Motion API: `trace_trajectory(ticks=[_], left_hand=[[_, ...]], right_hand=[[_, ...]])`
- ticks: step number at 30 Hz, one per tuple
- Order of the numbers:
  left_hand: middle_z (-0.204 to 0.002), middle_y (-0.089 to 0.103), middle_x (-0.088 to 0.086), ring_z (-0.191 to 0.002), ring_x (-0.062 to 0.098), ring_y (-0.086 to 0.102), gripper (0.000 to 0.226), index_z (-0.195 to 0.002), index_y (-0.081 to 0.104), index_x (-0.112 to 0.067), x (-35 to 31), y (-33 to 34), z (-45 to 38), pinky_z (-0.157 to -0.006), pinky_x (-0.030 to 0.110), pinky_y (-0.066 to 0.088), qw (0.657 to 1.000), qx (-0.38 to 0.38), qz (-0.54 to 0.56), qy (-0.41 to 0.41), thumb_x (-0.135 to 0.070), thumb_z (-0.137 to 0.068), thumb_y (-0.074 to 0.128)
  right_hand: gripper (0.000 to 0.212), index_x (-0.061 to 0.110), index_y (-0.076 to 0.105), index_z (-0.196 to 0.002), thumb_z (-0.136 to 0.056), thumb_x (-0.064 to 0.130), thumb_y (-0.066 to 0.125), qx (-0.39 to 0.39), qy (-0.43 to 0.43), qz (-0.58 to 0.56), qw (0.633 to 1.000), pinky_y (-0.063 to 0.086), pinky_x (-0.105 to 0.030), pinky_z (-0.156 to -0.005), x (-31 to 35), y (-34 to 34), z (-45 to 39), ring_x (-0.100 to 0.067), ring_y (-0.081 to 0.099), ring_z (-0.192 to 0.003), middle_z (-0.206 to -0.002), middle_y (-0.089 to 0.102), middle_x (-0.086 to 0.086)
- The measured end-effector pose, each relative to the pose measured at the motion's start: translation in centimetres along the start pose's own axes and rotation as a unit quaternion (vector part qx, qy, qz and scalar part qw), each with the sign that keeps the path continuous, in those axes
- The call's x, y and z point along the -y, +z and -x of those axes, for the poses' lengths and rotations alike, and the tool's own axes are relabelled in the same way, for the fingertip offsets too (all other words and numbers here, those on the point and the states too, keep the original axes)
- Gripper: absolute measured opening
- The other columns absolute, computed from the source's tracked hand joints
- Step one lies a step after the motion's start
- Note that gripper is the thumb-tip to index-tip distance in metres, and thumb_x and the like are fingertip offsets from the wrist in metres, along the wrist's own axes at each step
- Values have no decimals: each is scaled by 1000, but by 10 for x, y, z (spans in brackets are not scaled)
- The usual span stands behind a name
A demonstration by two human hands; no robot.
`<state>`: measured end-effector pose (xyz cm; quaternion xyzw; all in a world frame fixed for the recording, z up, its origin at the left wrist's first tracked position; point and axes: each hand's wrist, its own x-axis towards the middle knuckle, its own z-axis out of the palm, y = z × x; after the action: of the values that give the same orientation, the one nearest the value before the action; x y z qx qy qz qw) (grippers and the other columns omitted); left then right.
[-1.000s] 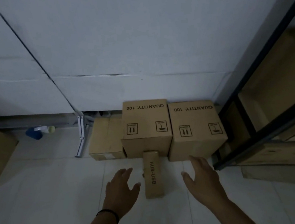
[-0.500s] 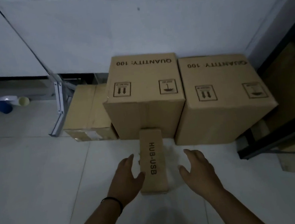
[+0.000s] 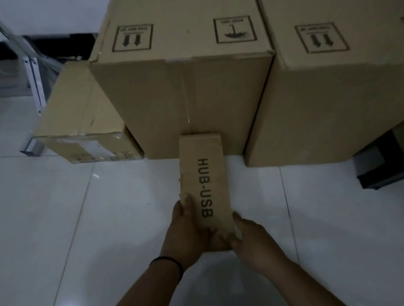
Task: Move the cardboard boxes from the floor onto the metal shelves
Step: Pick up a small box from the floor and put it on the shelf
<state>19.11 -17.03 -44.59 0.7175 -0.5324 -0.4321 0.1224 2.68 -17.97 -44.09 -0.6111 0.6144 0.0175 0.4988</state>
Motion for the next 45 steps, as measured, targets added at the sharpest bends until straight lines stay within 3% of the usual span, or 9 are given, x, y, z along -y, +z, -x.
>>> trace_trajectory(ticks=[3,7,15,21,25,30,34,40,45], left_hand=[[-149,21,5,-126,21,45,97,-153,-9,-19,4,3,-6,-101,27,43,999,6,-33,4,-29,-89,64],[-148,21,6,-125,20,45,101,-151,-15,-23,5,0,-10,-98,22,40,999,21,-40,9,-30,-89,64],[-144,29,9,-124,26,47,97,-153,-7,-21,5,-4,-14,-103,30,41,999,21,-43,-3,-37,-87,63],[-140,41,3,-122,26,49,120,-150,5,-41,8,-1,-24,-106,41,42,988,-15,131,-77,-78,-51,62],[-133,39,2,-125,28,44,133,-144,1,-52,13,-4,-24,-106,44,41,988,-29,124,-92,-88,-35,68],[-128,37,8,-122,35,45,138,-143,-13,-52,19,-9,-23,-103,46,44,989,-23,81,-124,-82,-37,70],[-134,40,10,-121,35,47,134,-143,-15,-53,28,-21,-22,-104,47,42,984,-9,110,-139,-78,-39,65],[-128,51,4,-112,28,52,125,-146,-12,-48,34,-30,-17,-98,39,45,976,-1,172,-137,-61,-52,68],[-130,51,2,-114,28,53,121,-146,-4,-52,43,-32,-19,-99,46,46,966,16,221,-134,-63,-51,69]], right_hand=[[47,28,42,-143,-97,29,52,-2,-23,-39,999,45,-31,-101,-5,5,-6,-18,56,-119,-137,57,3],[46,30,43,-143,-98,26,53,6,-21,-72,997,45,-21,-92,-5,4,-11,-14,57,-114,-133,59,4],[47,25,40,-145,-99,21,50,0,-41,-67,997,42,-22,-97,0,7,-15,-18,55,-119,-138,54,2],[51,29,35,-147,-98,23,49,11,-118,-39,992,37,-17,-95,5,9,-5,-13,42,-130,-143,42,8],[61,40,29,-148,-93,39,58,61,-145,-61,986,30,-12,-97,7,13,1,-1,31,-129,-139,28,23],[68,35,31,-149,-90,39,63,94,-141,-82,982,35,-19,-105,3,15,-4,-4,35,-135,-152,26,21],[76,30,14,-154,-92,47,56,117,-103,-65,986,28,-25,-113,8,19,-10,-7,24,-143,-159,15,17],[74,37,6,-153,-95,48,51,139,-89,-68,984,30,-23,-109,15,25,-14,-10,27,-142,-158,20,13],[70,35,27,-150,-88,54,55,47,-82,-74,993,38,-30,-109,8,23,-18,-9,41,-134,-143,40,17]])
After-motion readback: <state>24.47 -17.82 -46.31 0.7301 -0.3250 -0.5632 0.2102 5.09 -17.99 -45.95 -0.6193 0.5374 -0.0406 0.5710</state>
